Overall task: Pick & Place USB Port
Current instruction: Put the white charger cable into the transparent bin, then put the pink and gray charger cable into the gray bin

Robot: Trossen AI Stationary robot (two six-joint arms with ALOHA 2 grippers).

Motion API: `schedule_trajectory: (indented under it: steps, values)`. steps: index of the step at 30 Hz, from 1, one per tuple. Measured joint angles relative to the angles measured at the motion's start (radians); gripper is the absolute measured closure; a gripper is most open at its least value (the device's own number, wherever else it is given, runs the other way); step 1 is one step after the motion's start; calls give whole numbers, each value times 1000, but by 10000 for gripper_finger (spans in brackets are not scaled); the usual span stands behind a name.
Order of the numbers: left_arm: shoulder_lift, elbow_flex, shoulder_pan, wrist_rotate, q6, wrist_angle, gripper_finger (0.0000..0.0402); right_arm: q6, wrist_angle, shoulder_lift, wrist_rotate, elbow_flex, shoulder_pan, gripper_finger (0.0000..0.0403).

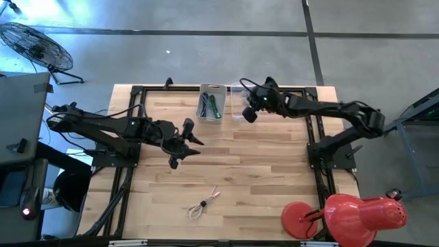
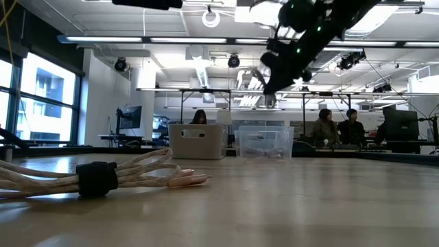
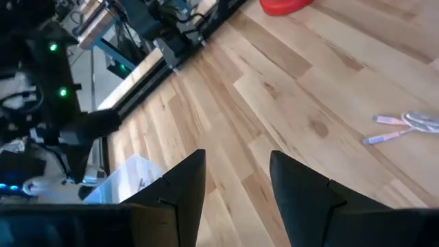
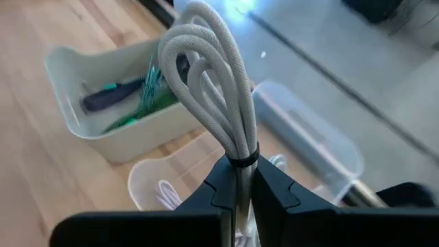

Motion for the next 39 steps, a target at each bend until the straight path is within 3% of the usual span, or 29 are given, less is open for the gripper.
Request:
schedule_trajectory:
  steps: [3,7,17,27,33,39]
  values:
    - [0,-18,0,-11,0,3,243,5,23,72,-46,0,-28,387]
    - [0,-40,0,-14,-7,3,243,-19,70,151,-24,-1,-36,377]
    - [0,-96,0,-72,-101,-15,243,-38,165,146,-31,-1,-15,263]
    - [15,-168,0,-131,-121,29,243,-30,178,100,-287,-1,52,244]
    - [45,-169,-24,67,-323,112,243,-46,186,100,-374,-1,135,249]
    - [69,-166,-125,85,-339,133,243,-89,178,100,-391,0,244,250]
